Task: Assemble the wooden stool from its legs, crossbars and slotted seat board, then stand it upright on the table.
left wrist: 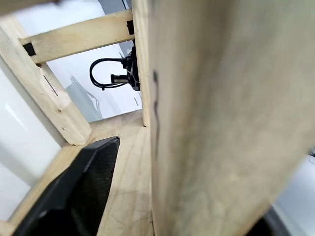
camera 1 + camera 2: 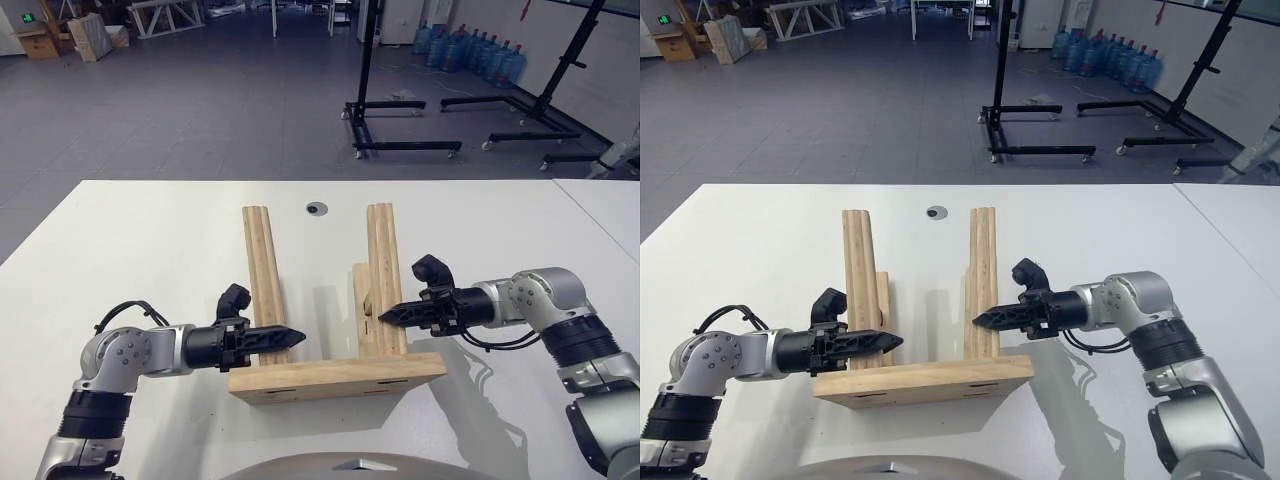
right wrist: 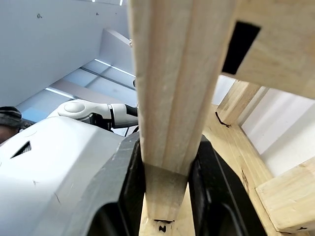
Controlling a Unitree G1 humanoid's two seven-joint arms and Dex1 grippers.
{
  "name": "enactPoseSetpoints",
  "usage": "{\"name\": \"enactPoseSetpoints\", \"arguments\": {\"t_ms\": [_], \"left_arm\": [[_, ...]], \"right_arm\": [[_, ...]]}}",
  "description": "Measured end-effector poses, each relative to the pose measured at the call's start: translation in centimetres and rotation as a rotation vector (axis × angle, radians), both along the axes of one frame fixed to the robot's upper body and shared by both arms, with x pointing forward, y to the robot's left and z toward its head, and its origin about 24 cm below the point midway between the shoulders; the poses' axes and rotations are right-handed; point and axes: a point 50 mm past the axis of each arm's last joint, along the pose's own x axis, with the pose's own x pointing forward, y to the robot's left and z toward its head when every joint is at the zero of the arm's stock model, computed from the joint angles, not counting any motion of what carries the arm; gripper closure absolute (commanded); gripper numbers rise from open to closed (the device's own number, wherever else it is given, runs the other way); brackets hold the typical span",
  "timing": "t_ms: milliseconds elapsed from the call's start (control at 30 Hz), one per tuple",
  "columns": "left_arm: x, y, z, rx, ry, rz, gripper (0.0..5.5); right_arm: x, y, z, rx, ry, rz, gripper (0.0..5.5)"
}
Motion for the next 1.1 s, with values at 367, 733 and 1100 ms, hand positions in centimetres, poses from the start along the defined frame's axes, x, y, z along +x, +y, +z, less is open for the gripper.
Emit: {"name": "enactPoseSetpoints", "arguments": {"t_ms": [367, 733, 1100], "left_arm": [[3.6, 2.4, 0.6, 0.117, -0.045, 0.116, 1.86], [4.1, 4.9, 3.2, 0.127, -0.172, 0.206, 1.86], [3.4, 5.4, 6.6, -0.026, -0.304, 0.259, 1.86]], "right_arm": [[-0.3, -0.3, -1.2, -0.048, -0.062, -0.072, 2.17], [1.9, -0.9, -0.9, -0.055, -0.119, -0.262, 2.17], [-1.4, -5.7, 1.4, -0.079, -0.161, -0.371, 2.17]]}}
